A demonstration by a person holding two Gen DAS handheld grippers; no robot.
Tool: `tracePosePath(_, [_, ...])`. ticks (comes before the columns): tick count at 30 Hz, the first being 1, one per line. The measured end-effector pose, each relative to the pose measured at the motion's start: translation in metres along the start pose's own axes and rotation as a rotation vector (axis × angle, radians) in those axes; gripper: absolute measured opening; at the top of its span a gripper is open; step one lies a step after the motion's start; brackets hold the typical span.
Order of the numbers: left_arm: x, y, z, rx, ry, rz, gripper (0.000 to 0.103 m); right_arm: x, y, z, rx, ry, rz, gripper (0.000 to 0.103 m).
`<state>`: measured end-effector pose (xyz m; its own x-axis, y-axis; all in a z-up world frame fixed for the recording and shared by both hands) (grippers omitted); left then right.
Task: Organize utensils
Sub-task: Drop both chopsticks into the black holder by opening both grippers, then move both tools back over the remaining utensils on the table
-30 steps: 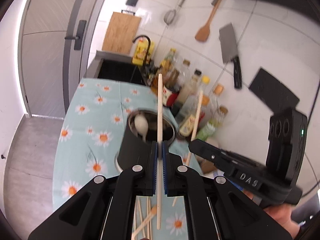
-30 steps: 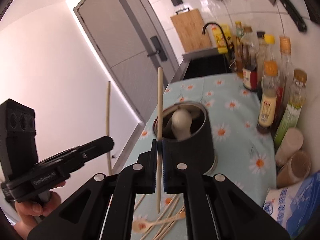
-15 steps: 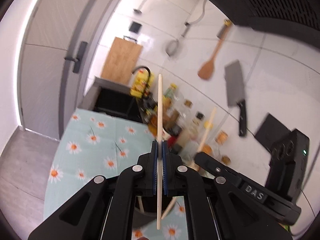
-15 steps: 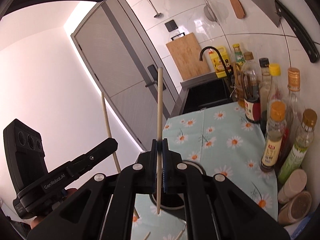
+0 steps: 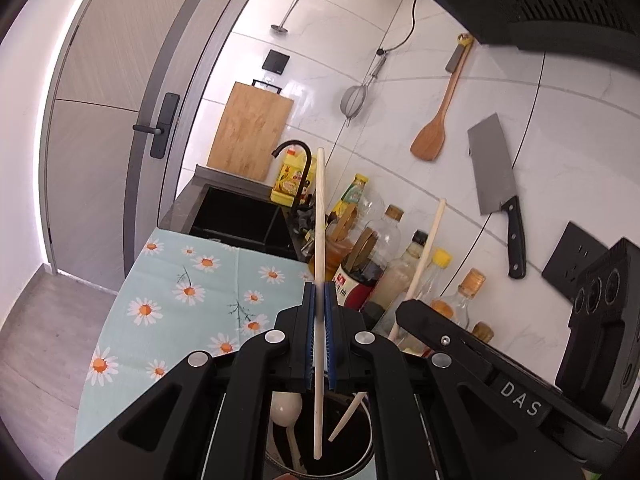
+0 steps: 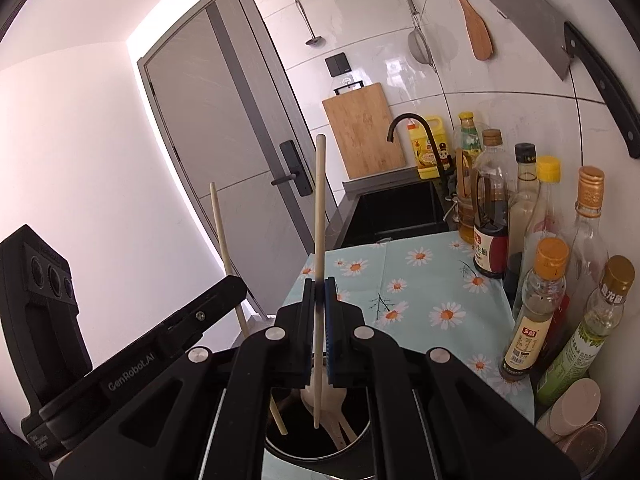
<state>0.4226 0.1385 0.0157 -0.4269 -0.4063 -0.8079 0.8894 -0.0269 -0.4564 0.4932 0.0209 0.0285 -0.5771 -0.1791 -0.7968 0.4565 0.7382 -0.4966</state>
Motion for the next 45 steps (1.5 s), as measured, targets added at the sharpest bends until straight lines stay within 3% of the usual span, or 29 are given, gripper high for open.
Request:
tracePosePath(12, [0.021, 0.005, -0.002, -0.033, 0.031, -0.026, 0.005, 0.02, 0.017, 0.005, 0.02, 0.001, -0.067, 0.006])
tracePosePath(25, [0.025, -0.021, -0.004, -0.059, 0.043, -0.012, 0.006, 0.03, -0.005, -0.003, 0.043, -0.007, -0.069, 0.015])
tracePosePath(27, [0.027, -0.028, -0.004, -0.055, 0.043, -0.014, 0.016, 0.031, -0.011, -0.007, 0.046, -0.016, -0.068, 0.016])
tracePosePath(28, [0.028, -0.031, -0.004, -0.056, 0.044, -0.014, 0.033, 0.032, -0.014, -0.01, 0.049, -0.02, -0.067, 0.016])
tracePosePath(29, [0.029, -0.036, -0.003, -0.053, 0.046, -0.008, 0.039, 0.033, -0.018, -0.013, 0.051, -0.026, -0.066, 0.016])
tracePosePath(33, [0.034, -0.054, -0.003, -0.038, 0.056, -0.011, 0.041, 0.037, -0.03, -0.026, 0.065, -0.044, -0.067, 0.017])
tracePosePath(36, [0.037, -0.064, -0.005, -0.029, 0.079, -0.021, 0.041, 0.042, -0.039, -0.037, 0.076, -0.049, -0.066, 0.024])
tracePosePath(43, [0.05, -0.087, -0.02, 0.009, 0.118, -0.098, 0.041, 0.059, -0.055, -0.058, 0.116, -0.01, -0.075, 0.025])
tracePosePath(45, [0.056, -0.093, -0.022, 0.022, 0.136, -0.121, 0.041, 0.065, -0.059, -0.065, 0.133, -0.012, -0.074, 0.031])
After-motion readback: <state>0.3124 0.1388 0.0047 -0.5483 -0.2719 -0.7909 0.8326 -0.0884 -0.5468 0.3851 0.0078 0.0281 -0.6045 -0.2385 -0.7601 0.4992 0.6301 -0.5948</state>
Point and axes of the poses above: each gripper's, at about its wrist camera, not at the fingertips, and y roughly the way its jaws point, z to its right, x to its underside, the point moved 7 cm from there along y, roughly the way its jaws point, and after that the axes turned 7 degrees about -z, right-handed, at the moved point
